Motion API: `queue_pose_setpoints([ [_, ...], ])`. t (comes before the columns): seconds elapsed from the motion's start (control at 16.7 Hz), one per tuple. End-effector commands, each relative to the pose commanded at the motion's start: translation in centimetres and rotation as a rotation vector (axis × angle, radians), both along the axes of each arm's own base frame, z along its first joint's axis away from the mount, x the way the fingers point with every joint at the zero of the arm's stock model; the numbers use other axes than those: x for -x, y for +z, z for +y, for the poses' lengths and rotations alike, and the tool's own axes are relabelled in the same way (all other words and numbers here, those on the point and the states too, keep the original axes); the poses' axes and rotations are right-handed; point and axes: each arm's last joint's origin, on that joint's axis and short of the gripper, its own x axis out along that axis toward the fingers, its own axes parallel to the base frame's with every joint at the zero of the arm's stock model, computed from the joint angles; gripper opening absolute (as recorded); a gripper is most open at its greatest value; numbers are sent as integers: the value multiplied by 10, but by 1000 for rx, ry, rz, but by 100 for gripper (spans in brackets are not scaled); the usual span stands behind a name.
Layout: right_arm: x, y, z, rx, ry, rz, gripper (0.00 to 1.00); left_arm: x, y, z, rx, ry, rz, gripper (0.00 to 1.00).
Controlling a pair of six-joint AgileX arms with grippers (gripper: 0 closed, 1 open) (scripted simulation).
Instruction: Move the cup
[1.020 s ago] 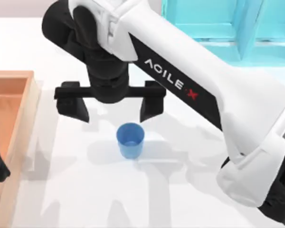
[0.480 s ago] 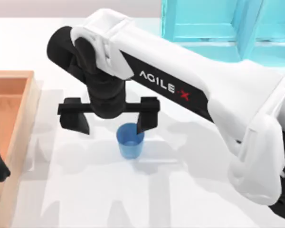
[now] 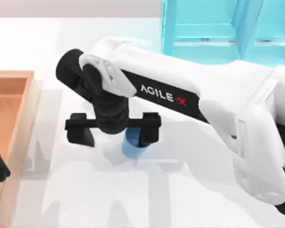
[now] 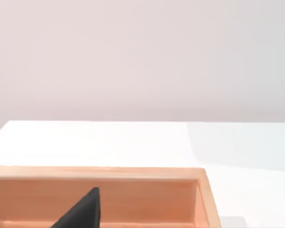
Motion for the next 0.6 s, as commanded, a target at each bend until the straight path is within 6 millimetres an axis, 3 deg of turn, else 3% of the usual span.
queue_pose_setpoints([
  [0.12,0,0,0,0,0,0,100,0,0,0,0,0,0,100],
  [0.6,0,0,0,0,0,0,40,0,0,0,0,0,0,100],
])
